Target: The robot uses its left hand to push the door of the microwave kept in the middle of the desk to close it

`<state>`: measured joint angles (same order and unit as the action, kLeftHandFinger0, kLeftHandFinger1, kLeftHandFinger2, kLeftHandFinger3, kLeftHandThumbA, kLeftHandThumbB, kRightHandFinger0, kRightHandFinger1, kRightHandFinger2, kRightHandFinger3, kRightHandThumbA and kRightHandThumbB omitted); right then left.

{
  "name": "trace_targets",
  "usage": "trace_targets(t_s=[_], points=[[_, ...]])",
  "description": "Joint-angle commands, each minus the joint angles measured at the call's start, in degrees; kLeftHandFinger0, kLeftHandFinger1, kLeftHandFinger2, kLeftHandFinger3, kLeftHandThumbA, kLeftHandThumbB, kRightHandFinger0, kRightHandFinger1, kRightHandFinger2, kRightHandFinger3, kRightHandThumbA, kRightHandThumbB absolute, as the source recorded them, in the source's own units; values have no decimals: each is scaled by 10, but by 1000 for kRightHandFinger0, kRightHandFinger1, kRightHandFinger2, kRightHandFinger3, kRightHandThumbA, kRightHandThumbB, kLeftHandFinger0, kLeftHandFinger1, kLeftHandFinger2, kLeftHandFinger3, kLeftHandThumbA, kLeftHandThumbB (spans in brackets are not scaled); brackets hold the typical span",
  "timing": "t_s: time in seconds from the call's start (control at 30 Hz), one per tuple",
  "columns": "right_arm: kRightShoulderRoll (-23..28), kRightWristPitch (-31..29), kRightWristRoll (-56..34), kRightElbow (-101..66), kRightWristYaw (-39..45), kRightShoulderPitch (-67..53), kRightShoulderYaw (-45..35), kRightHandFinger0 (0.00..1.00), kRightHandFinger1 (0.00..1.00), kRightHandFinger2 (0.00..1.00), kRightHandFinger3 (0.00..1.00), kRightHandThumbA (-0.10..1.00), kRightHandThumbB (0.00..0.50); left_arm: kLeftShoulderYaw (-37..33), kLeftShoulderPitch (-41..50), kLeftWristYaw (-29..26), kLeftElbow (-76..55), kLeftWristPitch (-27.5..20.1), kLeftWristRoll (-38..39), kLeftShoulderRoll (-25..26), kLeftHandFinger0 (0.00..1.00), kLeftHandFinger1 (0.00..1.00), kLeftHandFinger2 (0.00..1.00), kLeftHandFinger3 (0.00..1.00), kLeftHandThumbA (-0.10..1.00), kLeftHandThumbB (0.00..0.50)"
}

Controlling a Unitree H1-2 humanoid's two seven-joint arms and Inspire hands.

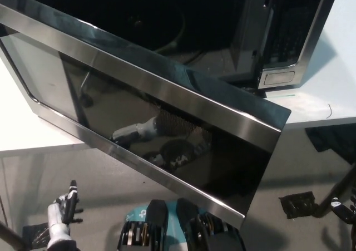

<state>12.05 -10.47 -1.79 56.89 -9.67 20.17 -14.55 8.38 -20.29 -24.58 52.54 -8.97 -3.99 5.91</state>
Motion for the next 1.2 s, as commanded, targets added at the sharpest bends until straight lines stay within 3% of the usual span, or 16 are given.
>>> trace_targets(t_s=[0.0,0.07,0.13,0.17,0.2,0.23,0.3,0.33,0.47,0.53,0.67,0.8,0.9,0.97,1.07,1.17], points=[[16,-20,-19,-23,-11,17,-12,1000,1000,1000,987,417,122,-33,51,-15,-139,47,-66,15,609,649,759,755,921,0],[19,-17,-12,-27,-15,15,-9,1000,1000,1000,1000,422,108,-42,81,-17,-211,67,-88,22,520,582,690,675,931,0],[23,-18,-9,-24,-15,17,-8,1000,1000,1000,1000,437,108,-47,92,-9,-239,64,-93,29,506,559,673,674,917,0],[24,-18,-8,-24,-13,16,-6,1000,1000,1000,1000,447,102,-50,105,-11,-270,67,-108,35,435,494,641,656,903,0],[23,-7,-12,-32,-15,16,-10,1000,1000,1000,1000,439,105,-67,122,-6,-301,42,-140,56,423,481,626,648,998,0],[23,-9,-15,-31,-14,16,-12,1000,1000,1000,993,427,102,-79,132,-6,-316,15,-165,75,383,452,601,635,1000,0],[23,-9,-7,-32,-18,14,-7,1000,1000,1000,990,438,102,-90,144,7,-345,18,-175,91,332,414,565,574,1000,0],[23,-14,-5,-29,-17,14,-5,1000,1000,1000,998,439,95,-120,156,9,-370,-33,-226,132,208,271,414,503,987,0],[25,-23,-3,-24,-11,14,-1,1000,1000,1000,1000,459,84,-170,177,30,-470,8,-331,189,86,156,257,377,954,1],[28,-39,4,-18,-10,14,5,1000,1000,1000,1000,467,72,-197,174,-4,-493,-9,-410,210,1,2,40,246,919,0],[31,-24,1,-31,-11,16,2,1000,1000,1000,1000,485,92,-229,164,61,-604,-15,-483,250,55,117,102,239,980,40],[29,-24,-7,-29,-11,16,-5,1000,1000,1000,1000,467,96,-239,147,61,-661,-27,-520,251,0,3,5,153,1000,65],[35,-34,7,-16,-14,14,5,1000,1000,1000,1000,520,87,-250,116,62,-715,-52,-548,238,0,0,0,42,1000,60],[37,-38,10,-15,-14,13,7,1000,1000,1000,1000,526,89,-261,86,66,-740,-73,-563,232,0,0,0,1,923,60],[36,-37,13,-16,-17,12,9,1000,1000,1000,970,508,87,-276,44,65,-748,-98,-563,225,0,0,0,0,974,67],[33,-29,-2,-27,-4,7,1,1000,980,987,984,493,74,-289,4,95,-764,-107,-541,214,0,0,0,0,933,99]])
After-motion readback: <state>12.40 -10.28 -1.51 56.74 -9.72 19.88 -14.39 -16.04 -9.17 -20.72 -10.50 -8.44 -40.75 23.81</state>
